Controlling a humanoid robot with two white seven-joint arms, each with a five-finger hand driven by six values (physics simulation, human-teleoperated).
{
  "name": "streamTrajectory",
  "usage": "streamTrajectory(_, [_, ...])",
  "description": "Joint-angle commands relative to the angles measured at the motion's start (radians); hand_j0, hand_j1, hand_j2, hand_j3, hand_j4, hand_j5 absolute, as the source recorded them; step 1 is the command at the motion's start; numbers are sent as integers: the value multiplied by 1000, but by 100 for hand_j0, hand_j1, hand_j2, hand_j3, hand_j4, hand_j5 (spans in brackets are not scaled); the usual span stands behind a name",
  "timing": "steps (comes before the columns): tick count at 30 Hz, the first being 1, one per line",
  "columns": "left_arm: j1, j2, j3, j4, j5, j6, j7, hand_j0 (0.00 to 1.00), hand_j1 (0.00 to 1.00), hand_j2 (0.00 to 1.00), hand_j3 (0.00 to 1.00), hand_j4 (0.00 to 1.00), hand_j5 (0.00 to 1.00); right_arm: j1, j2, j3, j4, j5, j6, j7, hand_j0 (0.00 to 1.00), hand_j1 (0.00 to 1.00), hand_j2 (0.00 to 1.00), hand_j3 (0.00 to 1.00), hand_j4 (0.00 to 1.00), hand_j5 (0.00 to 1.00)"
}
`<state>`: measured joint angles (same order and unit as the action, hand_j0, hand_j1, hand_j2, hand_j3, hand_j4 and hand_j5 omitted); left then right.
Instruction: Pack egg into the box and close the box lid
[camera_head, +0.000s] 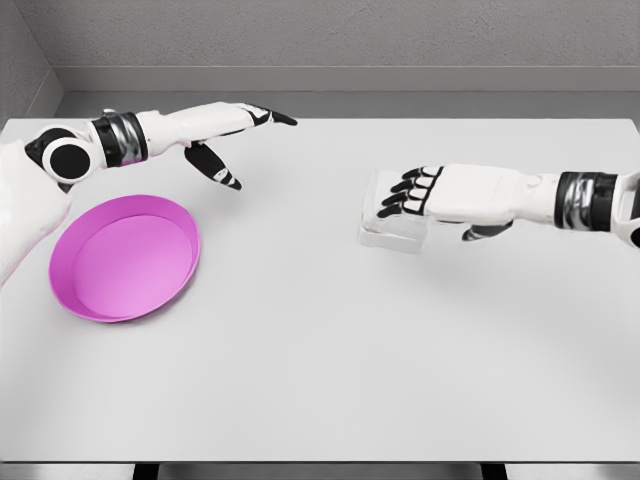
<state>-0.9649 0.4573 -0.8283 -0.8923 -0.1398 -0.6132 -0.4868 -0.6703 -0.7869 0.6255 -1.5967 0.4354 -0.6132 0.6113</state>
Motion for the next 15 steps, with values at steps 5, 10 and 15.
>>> streamTrajectory(5, [0, 1, 34, 58, 8, 2, 0, 100, 100, 100, 100, 100, 100, -5, 23, -7, 70, 2, 2, 0, 100, 100, 100, 100, 100, 100])
streamTrajectory(10, [0, 1, 34, 59, 8, 2, 0, 100, 100, 100, 100, 100, 100, 3, 52, 22, 95, 43, 2, 0, 100, 100, 100, 100, 100, 100])
streamTrajectory(15, [0, 1, 35, 59, 8, 2, 0, 100, 100, 100, 100, 100, 100, 9, 54, 23, 112, 51, 2, 0, 100, 100, 100, 100, 100, 100])
